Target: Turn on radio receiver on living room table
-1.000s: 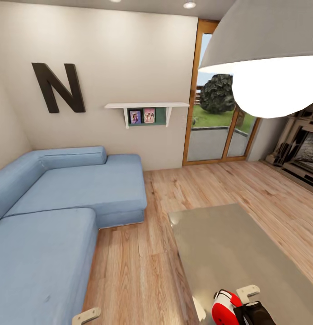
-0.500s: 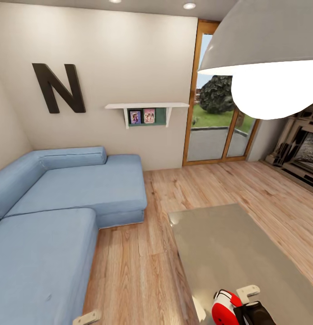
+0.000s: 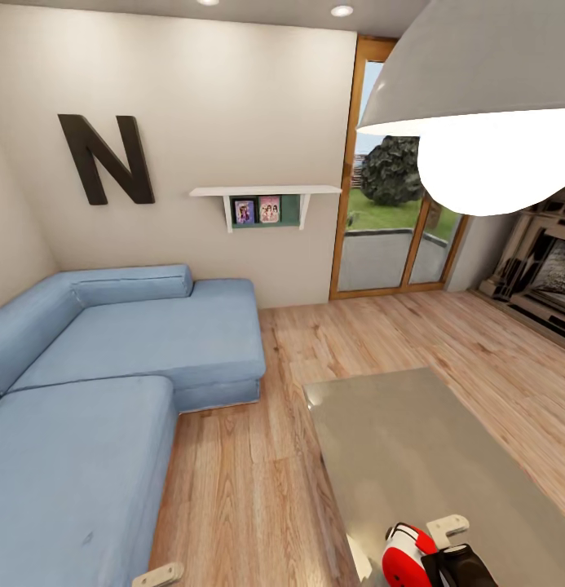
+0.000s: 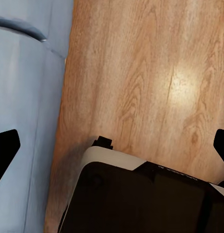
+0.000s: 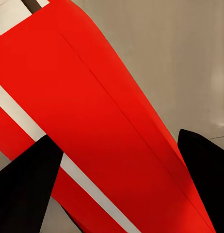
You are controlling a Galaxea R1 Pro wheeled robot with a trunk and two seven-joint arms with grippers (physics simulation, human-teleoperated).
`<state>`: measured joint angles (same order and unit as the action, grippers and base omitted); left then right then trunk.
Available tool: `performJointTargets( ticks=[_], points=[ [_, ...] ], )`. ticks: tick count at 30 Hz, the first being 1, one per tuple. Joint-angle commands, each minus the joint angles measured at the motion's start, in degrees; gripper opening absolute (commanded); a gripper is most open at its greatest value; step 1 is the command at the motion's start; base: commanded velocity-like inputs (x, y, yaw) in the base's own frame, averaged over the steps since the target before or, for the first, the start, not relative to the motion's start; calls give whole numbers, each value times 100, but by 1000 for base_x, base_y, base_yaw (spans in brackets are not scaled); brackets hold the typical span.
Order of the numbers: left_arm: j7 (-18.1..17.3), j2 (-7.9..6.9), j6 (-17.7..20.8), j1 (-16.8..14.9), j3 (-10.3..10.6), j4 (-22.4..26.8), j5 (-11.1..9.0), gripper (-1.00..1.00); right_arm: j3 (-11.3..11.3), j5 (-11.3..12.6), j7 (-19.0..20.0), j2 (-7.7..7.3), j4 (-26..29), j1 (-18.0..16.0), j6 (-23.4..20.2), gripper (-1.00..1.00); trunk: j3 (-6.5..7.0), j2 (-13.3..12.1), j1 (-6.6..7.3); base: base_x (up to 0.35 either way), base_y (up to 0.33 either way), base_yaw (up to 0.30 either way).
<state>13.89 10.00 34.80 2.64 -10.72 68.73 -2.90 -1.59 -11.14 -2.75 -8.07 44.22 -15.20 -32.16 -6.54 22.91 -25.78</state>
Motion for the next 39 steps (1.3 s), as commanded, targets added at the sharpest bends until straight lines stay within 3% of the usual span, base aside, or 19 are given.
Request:
performJointTargets(
  ticks=[1, 31, 39],
  points=[
    [0, 0, 0, 0, 0, 0, 0, 100, 1, -11, 3, 2, 0, -1, -1, -100, 0, 0, 0, 0, 0, 0],
    [-9, 0, -9, 0, -5, 63, 5, 100, 10, -29, 3, -2, 12, -1, 13, -100, 0, 0, 0, 0, 0, 0],
    [16, 0, 16, 0, -18, 267, 21, 100, 10, -29, -44, 6, 51, -1, 239, -100, 0, 0, 0, 0, 0, 0]
  ],
)
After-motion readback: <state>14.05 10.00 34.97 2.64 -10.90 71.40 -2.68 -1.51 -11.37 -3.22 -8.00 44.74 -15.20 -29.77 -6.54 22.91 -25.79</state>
